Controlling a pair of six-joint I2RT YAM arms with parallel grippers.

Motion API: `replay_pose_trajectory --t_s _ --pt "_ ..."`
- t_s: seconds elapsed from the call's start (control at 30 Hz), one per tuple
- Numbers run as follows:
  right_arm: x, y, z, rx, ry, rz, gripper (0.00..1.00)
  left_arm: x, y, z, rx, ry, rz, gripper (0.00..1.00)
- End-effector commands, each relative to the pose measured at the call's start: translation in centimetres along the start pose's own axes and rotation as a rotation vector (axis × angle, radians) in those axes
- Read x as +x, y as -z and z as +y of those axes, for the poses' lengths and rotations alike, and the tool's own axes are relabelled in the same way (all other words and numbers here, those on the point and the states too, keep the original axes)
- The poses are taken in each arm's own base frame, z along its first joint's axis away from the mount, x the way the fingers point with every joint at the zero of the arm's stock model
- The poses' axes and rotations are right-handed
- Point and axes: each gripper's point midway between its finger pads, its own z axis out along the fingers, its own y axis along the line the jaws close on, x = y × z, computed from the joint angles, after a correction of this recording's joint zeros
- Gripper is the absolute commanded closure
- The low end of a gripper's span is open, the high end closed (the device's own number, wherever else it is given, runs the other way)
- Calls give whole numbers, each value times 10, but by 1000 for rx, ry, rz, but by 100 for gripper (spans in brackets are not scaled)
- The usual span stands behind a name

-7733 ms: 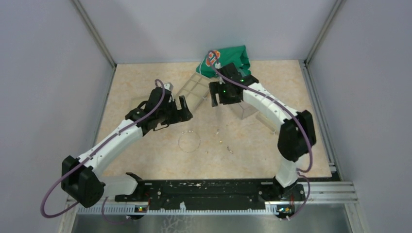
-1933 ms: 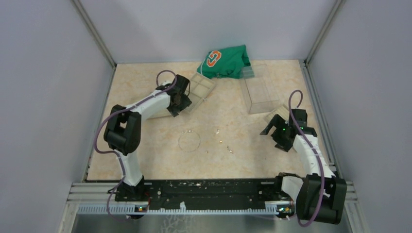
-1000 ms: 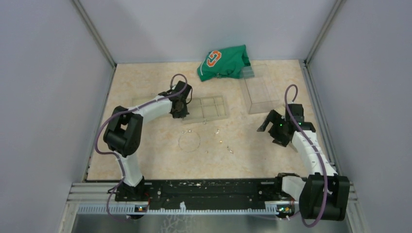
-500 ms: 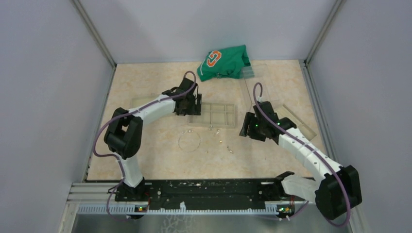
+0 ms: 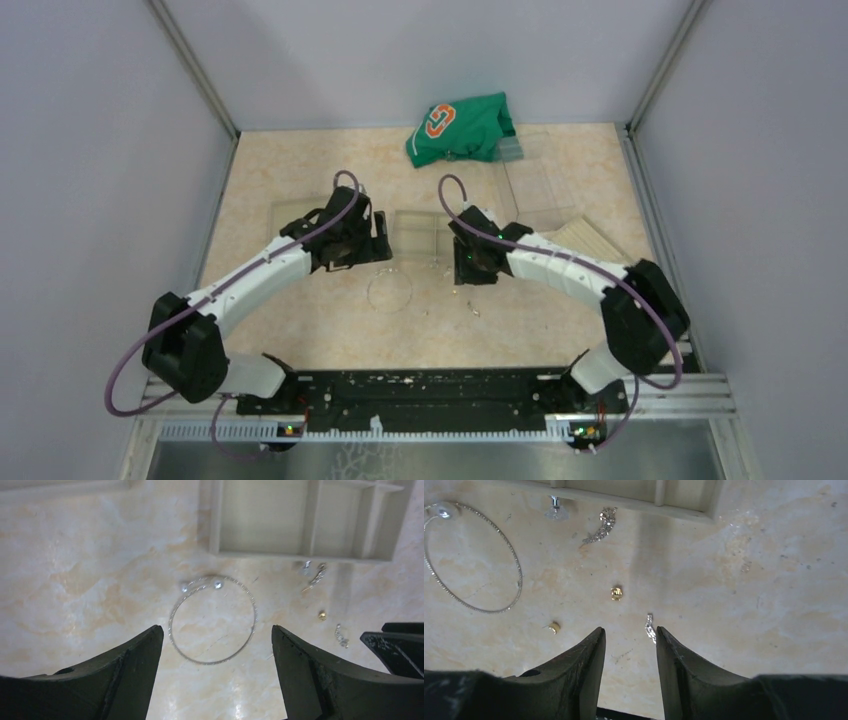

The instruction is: Organize the mixed jewelry

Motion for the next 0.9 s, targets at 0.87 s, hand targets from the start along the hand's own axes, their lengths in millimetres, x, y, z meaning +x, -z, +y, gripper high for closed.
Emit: replay_pose_trajectory --t_s 0.87 --pt "27 -72 30 126 138 103 76 27 16 30 -84 85 42 14"
